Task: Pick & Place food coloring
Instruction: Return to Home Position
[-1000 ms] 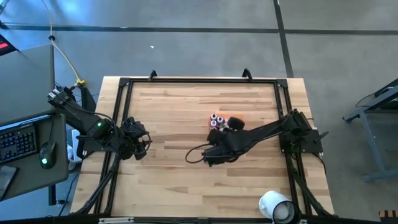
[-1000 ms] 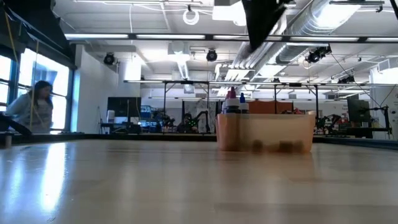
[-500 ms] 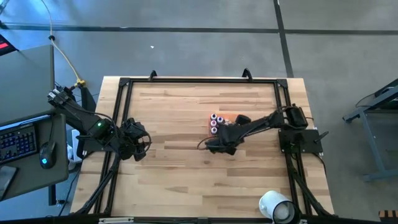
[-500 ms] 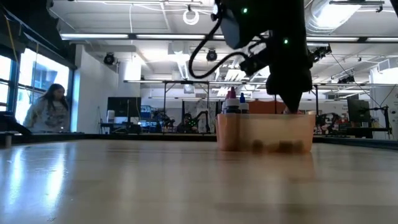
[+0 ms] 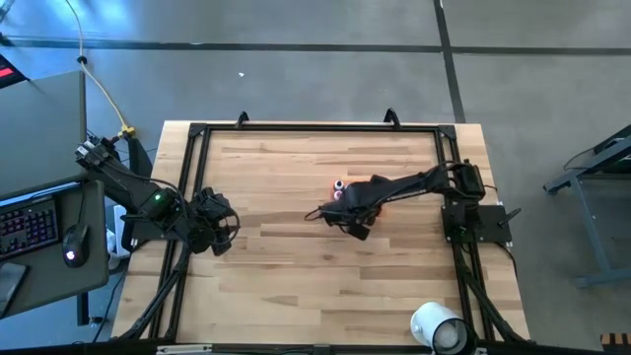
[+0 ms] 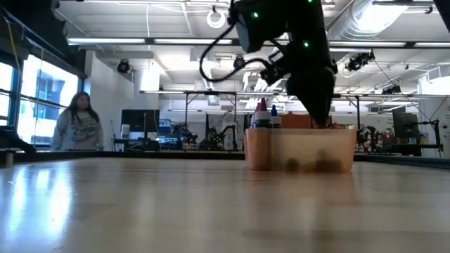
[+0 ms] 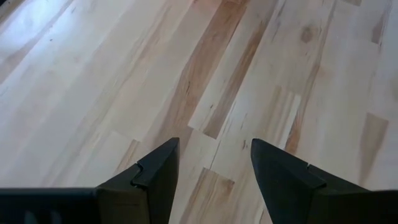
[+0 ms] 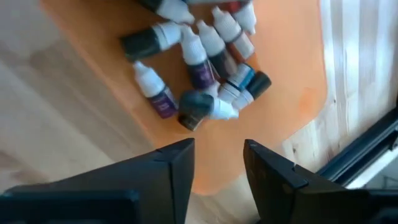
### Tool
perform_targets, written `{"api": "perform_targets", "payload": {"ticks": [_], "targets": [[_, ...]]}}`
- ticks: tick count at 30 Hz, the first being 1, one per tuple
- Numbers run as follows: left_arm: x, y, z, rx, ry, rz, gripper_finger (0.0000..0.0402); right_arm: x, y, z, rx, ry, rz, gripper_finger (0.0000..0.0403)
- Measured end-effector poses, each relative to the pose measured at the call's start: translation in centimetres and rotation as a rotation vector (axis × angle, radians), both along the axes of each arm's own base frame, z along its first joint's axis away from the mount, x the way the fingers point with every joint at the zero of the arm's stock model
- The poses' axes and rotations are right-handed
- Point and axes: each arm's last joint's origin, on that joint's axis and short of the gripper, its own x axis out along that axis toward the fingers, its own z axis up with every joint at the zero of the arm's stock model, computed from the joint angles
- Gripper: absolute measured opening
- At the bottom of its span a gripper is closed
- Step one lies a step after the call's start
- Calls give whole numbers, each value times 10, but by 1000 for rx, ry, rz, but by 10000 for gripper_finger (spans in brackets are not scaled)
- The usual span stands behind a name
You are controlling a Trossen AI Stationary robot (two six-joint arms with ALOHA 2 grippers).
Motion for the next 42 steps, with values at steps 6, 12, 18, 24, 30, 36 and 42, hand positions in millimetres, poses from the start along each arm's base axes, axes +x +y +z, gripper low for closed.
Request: {"api": "perform_targets", "payload": {"ticks": [6,12,18,24,30,36,42], "targets": [[-1,0,0,-27,21,-17,195,8,2,39,47,-27,19,149],[-20,13,18,-71,-21,1,195,1,13,112,11,-292,125,141],[-46,34,22,-34,-87,0,195,-46,36,162,-98,-542,360,129],[-51,38,2,55,-205,-157,195,-89,51,144,165,-941,702,129],[-36,19,-15,39,-564,-566,195,-143,39,104,263,-1305,820,128],[-45,29,-16,107,-678,-512,195,-192,26,52,239,-1486,840,128],[-71,49,-8,119,-796,-477,195,-223,18,18,246,-1640,827,128]]}}
